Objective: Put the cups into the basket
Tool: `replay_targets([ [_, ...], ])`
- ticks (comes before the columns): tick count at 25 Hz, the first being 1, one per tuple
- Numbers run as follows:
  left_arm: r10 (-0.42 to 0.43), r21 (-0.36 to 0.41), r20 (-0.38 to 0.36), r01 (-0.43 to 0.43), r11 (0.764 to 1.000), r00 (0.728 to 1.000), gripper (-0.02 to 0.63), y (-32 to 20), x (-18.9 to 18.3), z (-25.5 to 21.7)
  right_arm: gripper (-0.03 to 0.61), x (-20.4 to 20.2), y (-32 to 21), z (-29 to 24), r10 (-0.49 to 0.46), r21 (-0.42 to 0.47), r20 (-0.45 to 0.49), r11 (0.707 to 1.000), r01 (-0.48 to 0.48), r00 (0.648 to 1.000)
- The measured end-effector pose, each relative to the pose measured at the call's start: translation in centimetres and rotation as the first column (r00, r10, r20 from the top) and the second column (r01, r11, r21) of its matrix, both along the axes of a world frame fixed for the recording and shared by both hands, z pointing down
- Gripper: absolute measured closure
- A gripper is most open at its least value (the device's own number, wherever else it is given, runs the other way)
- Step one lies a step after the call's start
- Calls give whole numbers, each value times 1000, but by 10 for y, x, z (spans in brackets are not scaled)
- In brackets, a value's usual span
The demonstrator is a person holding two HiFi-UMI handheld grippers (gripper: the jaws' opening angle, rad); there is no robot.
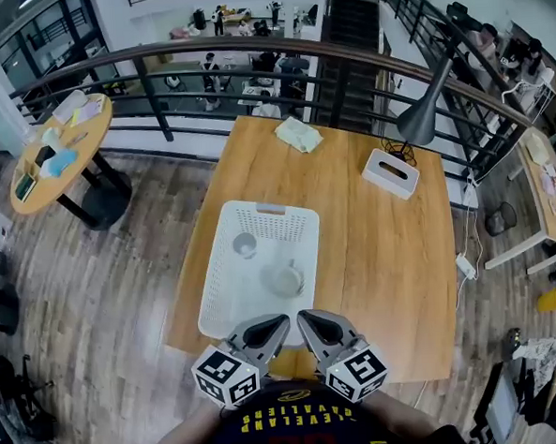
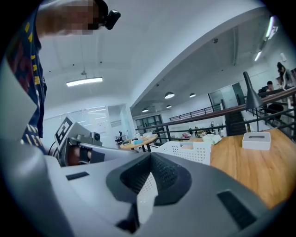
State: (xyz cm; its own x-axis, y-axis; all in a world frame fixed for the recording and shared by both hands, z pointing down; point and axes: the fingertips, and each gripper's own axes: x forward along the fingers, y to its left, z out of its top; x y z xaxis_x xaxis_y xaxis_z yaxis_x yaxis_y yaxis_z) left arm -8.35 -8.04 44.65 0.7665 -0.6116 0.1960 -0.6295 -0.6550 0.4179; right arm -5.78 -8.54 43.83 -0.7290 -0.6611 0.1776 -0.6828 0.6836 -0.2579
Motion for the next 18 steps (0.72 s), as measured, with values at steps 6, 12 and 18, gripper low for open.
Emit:
replay_targets([
  [6,28,11,-53,-27,1000,998,602,1,-34,-3,566,-24,2,-2,65,3,-44,998,-65,997],
  [12,94,28,-53,-92,995,994,601,9,-59,-6,566,-52,7,-1,122,0,-51,992,-122,991],
  [18,129,30,-37,-128,991,991,601,15,-87,-2,566,-83,14,5,147,0,-41,989,-147,988],
])
